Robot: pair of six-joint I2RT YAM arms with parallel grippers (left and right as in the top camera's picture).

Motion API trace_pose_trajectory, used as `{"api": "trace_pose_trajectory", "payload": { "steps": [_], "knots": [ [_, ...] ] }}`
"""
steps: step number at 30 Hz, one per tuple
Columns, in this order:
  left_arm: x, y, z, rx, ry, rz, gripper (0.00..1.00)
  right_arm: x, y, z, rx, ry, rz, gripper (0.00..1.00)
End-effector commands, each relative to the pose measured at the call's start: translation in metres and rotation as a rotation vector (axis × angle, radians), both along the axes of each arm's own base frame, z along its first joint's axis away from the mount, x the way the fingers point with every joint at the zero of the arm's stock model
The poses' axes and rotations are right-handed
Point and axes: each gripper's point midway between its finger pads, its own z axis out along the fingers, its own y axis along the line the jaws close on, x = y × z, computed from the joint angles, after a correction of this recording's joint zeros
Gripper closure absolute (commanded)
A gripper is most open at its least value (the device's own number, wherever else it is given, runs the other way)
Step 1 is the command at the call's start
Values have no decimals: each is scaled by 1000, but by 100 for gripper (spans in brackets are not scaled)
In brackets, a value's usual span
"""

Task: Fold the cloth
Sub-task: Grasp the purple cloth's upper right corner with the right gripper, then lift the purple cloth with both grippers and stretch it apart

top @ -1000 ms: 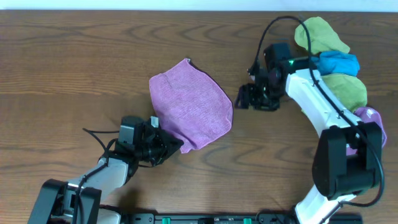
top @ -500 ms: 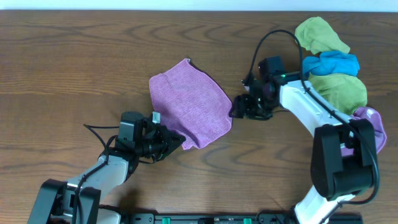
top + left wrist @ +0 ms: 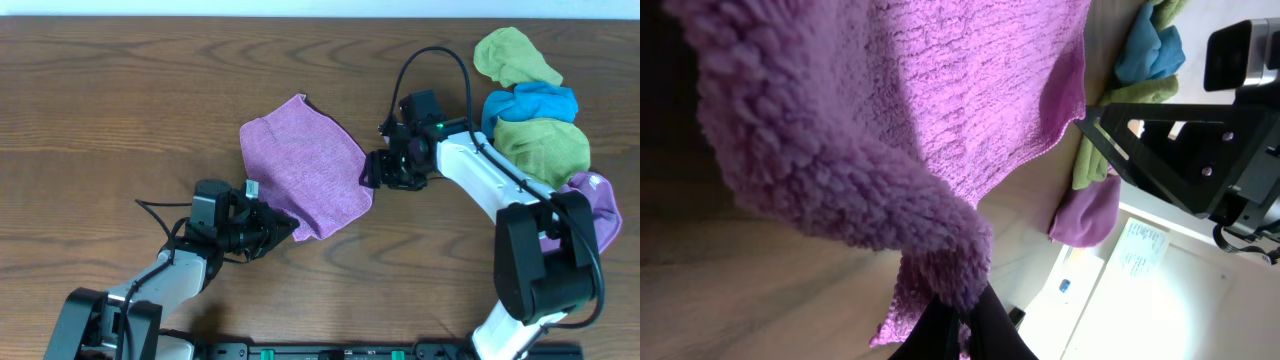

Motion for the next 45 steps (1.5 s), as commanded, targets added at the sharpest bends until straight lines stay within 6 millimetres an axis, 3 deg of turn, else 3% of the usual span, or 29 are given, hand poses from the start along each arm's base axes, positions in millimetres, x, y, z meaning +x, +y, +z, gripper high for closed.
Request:
{"api": "trace_pose_trajectory", "payload": {
  "steps": [1,13,19,24,27,30,34,38,43,45],
  "knots": [
    [3,-3,5,-9,-28,-25,94,-5,2,-11,-11,41,-17,37],
    [4,-3,6,-12,-35,-26,94,-3,5,-17,-6,46,-24,42],
    [4,-3,7,-13,-38,-26,94,-10,14,-31,-16,81,-8,46],
    [4,-3,7,-14,-38,-26,94,-11,19,-33,-20,80,5,99],
    [4,-5,11,-35,-51,-39,94,-9,11,-31,-50,63,-7,99],
    [11,-1,20,-76,-48,-21,94,-3,12,-10,-31,9,-5,99],
    [33,7,48,-153,-90,-1,94,5,15,34,6,-109,-4,99],
    [65,17,91,-215,-169,15,94,10,14,84,39,-250,-12,99],
    [113,36,162,-242,-335,57,94,22,13,145,86,-452,-35,99],
    [127,41,186,-236,-398,71,94,28,15,158,112,-499,-54,99]
  ]
}}
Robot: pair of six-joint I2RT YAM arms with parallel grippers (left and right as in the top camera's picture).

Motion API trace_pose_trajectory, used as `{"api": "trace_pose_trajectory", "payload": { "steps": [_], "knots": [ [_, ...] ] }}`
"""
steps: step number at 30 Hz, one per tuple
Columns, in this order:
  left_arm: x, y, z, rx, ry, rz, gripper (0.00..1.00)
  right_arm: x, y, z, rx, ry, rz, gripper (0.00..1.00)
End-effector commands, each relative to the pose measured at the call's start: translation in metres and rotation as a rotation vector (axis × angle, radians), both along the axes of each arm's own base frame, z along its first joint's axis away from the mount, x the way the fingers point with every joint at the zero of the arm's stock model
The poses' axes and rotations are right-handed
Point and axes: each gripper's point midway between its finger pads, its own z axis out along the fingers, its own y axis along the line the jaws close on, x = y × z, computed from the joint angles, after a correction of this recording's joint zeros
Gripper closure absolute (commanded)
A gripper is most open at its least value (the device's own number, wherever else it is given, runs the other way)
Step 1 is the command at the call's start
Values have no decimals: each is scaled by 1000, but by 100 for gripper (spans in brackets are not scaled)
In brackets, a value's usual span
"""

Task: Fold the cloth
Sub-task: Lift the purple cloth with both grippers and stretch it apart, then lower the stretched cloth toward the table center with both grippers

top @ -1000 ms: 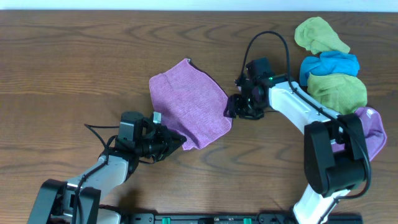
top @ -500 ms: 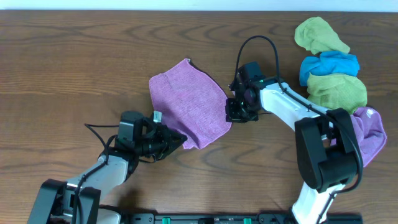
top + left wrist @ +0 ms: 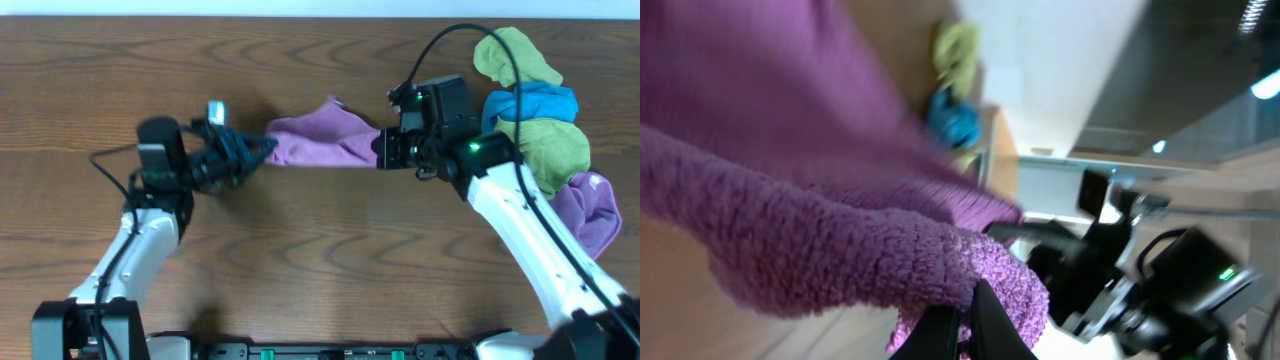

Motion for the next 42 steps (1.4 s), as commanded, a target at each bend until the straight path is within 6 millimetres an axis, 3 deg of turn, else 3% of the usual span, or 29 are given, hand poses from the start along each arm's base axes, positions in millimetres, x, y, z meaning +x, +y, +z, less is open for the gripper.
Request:
{"api": "trace_pose_trajectory", "payload": {
  "steps": [1,6,14,18,31,42],
  "knots": [
    [19,8,42,-13,-92,10,94,8,0,18,25,-58,-34,99],
    [35,13,63,6,-156,54,94,19,3,30,55,-109,-47,99],
    [54,17,35,23,-93,97,94,51,-6,60,81,-267,-114,99],
    [70,18,30,28,-93,97,94,62,-8,62,86,-301,-124,99],
    [150,15,67,11,-218,50,94,139,-20,75,13,-409,-153,99],
    [136,22,60,-12,-221,-92,94,135,-27,73,-70,-368,-102,99]
  ]
}}
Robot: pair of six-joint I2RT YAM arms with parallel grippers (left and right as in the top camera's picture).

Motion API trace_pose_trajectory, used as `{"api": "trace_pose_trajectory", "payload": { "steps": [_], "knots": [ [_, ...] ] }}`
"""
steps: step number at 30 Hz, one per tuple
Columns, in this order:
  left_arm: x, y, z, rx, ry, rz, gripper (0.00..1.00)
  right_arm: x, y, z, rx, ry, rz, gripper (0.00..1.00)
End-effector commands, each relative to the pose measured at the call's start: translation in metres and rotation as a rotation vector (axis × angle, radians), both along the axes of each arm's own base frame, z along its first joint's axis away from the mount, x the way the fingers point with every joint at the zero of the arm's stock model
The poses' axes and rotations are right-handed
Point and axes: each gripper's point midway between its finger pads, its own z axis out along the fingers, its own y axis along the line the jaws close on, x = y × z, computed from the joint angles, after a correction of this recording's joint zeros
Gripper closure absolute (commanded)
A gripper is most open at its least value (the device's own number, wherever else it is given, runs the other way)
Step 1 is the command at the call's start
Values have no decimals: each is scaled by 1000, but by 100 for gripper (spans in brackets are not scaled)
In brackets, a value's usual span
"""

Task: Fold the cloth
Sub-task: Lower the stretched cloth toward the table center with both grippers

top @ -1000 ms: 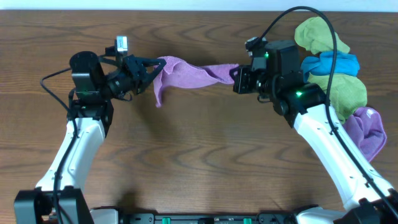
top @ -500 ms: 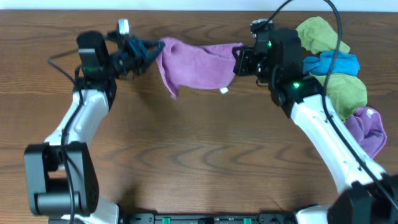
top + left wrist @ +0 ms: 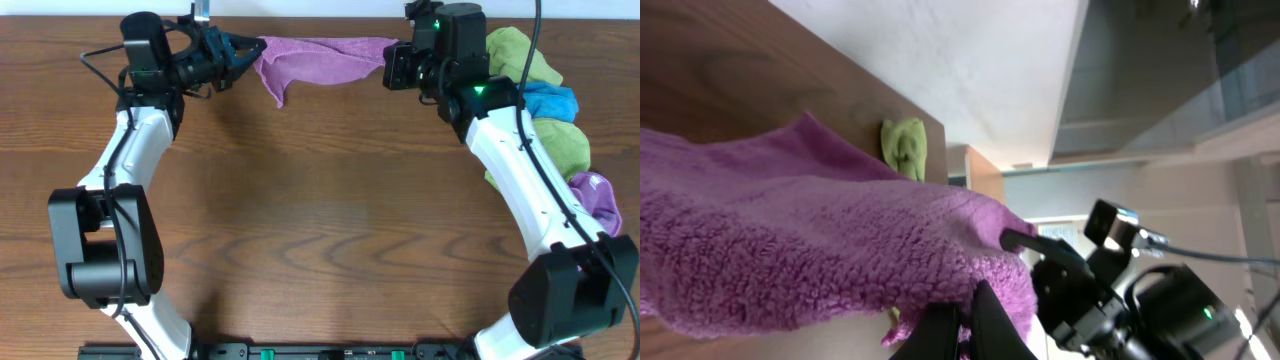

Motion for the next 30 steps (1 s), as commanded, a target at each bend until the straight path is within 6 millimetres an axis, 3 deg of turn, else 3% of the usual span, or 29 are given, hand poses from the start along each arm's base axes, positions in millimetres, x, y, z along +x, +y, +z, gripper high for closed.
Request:
{"api": "trace_pose_trajectory", "payload": {
  "steps": [1,5,9,19,30],
  "knots": [
    [-7,5,10,-1,-51,-66,94,0,-8,8,-35,-14,-2,99],
    [-22,1,-4,13,-23,-131,94,-16,-9,-11,-60,82,4,99],
    [-39,-3,-31,53,42,-173,94,-29,-13,-25,-94,155,18,99],
    [-103,-1,-91,220,199,-279,94,-81,-25,-63,-167,411,43,99],
    [-160,-9,-132,455,332,-427,94,-121,-38,-85,-266,580,32,98]
  ]
}}
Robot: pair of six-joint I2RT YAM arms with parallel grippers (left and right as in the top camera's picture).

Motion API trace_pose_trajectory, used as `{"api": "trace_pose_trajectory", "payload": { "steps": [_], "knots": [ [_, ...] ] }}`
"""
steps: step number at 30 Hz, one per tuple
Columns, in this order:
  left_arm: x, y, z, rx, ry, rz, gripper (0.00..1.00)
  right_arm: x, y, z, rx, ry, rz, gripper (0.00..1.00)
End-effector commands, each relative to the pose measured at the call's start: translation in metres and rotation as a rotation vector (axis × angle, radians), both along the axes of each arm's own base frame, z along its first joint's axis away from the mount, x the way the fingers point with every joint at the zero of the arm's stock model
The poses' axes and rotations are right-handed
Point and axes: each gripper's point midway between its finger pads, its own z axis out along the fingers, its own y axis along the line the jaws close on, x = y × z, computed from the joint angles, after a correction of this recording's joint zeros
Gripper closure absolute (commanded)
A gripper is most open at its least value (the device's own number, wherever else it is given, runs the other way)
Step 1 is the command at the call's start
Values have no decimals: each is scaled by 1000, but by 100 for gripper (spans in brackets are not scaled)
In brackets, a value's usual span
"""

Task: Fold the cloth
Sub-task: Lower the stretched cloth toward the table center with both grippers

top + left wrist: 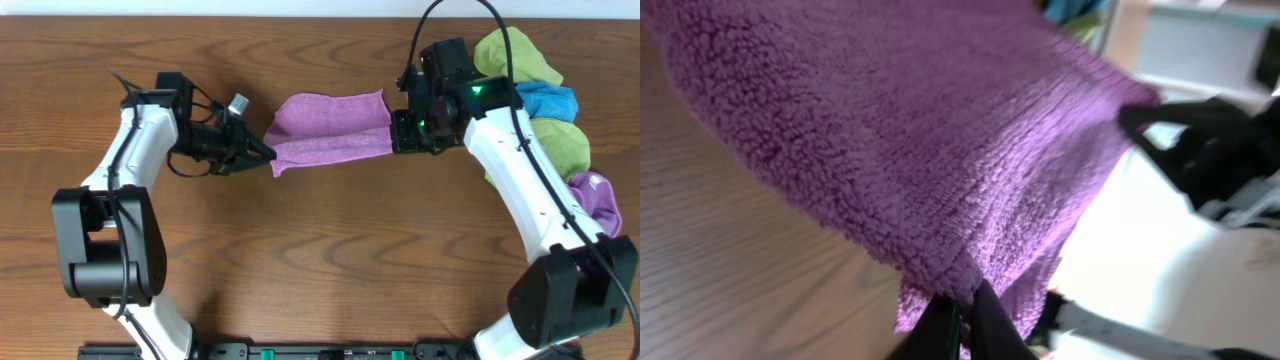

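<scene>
The purple cloth is a wide band stretched between my two grippers over the table's far middle, with its far edge near the table. My left gripper is shut on the band's near left corner. In the left wrist view the fuzzy cloth fills the frame, and the left gripper pinches a bunched corner of it. My right gripper is shut on the cloth's right edge.
A pile of other cloths lies at the right edge of the table: a light green one, a blue one, an olive green one and a purple one. The brown wooden table stretches toward me.
Both grippers have come back from the table's far edge toward the middle, still holding the cloth. The cloth was a thin hanging strip and now shows as a broad band.
The cloth first lay spread flat, with my left gripper on its near corner and my right on its right corner. Then it was lifted and stretched between them, then held at the far edge. Now it is over the far middle of the table.
</scene>
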Motion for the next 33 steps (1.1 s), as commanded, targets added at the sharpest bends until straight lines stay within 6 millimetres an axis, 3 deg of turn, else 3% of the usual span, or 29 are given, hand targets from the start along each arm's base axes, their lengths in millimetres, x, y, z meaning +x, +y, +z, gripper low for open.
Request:
{"api": "trace_pose_trajectory", "payload": {
  "steps": [1,10,12,15,22,30,33],
  "knots": [
    [-9,5,-21,124,-47,-76,94,-3,-14,-1,-77,-5,-6,99],
    [-20,21,-45,297,-24,-126,92,-48,-14,-62,-118,155,15,99],
    [-23,26,-49,339,-13,-133,62,-54,-13,-74,-120,170,9,98],
    [-26,30,-52,364,3,-139,5,-58,-14,-83,-126,175,8,98],
    [-28,30,-51,362,39,-119,5,-55,-15,-83,-128,165,0,98],
    [-41,6,-32,167,116,-97,5,-51,-14,-83,-121,151,-15,98],
    [-56,3,-42,137,168,-96,5,-48,-13,-82,-116,140,-19,82]
  ]
}}
